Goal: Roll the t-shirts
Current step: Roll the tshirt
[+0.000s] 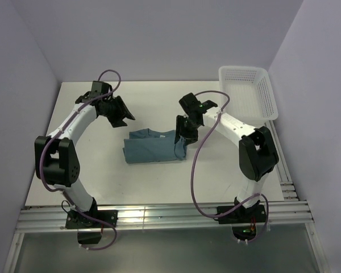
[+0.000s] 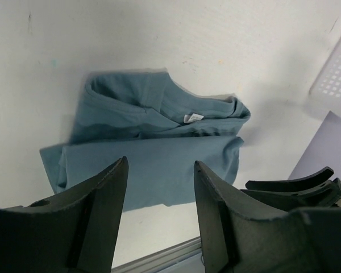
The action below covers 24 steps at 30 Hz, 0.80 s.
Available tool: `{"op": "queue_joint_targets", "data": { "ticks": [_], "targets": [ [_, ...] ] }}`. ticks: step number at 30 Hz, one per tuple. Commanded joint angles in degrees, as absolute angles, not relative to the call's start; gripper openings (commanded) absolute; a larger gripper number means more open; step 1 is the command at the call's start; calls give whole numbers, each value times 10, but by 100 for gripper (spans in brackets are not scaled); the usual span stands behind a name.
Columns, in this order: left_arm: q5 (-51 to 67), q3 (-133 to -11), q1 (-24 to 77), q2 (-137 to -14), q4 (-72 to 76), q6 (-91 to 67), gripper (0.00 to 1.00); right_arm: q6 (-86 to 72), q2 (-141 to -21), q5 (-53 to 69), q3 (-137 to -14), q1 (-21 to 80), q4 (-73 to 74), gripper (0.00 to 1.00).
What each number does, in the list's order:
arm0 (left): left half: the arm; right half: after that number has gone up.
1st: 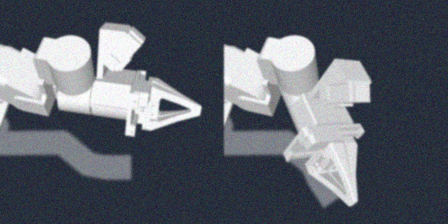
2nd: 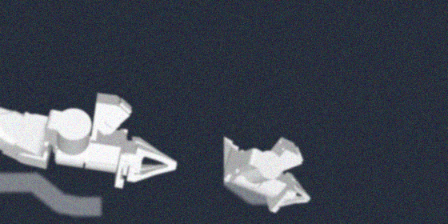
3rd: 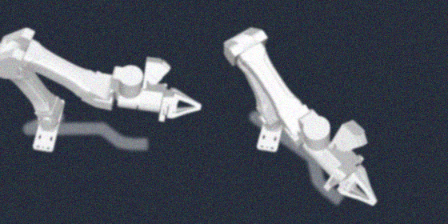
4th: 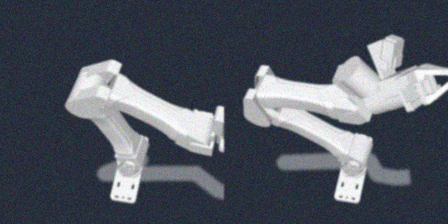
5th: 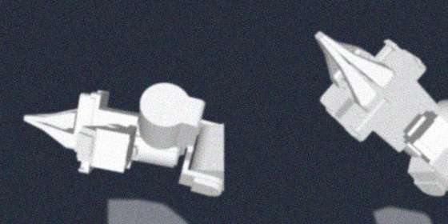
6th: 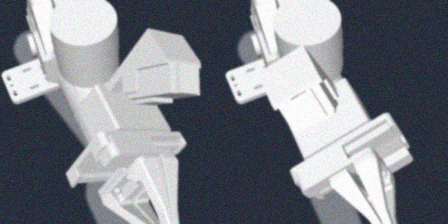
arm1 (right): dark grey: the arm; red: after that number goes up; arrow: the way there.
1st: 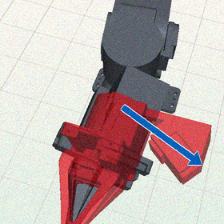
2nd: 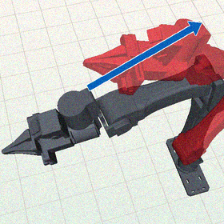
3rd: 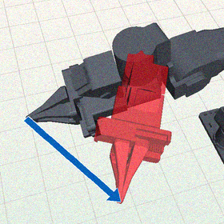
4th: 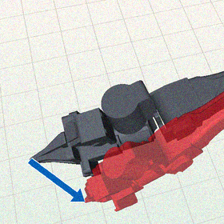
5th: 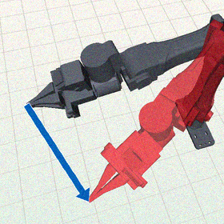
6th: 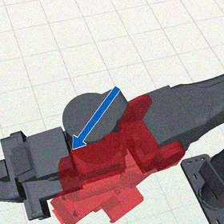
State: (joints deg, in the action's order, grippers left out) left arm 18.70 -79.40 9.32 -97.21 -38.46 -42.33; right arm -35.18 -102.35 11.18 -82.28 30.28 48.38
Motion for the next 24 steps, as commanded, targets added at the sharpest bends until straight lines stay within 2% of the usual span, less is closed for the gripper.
{"op": "queue_joint_targets", "data": {
  "ticks": [1, 6, 10, 13, 20, 23, 24],
  "targets": [
    [220, -817, 93, -1009, -358, -375, 55, -336, -1014, 84, -795, 301, 431, 56],
    [257, -825, 105, -1068, -333, -352, 52, -340, -1040, 41, -802, 301, 428, 56],
    [283, -823, 122, -1076, -323, -330, 51, -336, -1049, 69, -795, 301, 398, 55],
    [298, -806, 123, -1068, -320, -322, 52, -343, -1056, 83, -788, 301, 382, 51],
    [323, -767, 121, -1037, -326, -303, 54, -351, -1075, 103, -774, 301, 361, 32],
    [341, -759, 119, -1028, -326, -297, 54, -358, -1076, 112, -766, 298, 350, 18],
    [351, -757, 117, -1027, -326, -294, 54, -359, -1076, 112, -765, 297, 349, 7]
  ]
}}
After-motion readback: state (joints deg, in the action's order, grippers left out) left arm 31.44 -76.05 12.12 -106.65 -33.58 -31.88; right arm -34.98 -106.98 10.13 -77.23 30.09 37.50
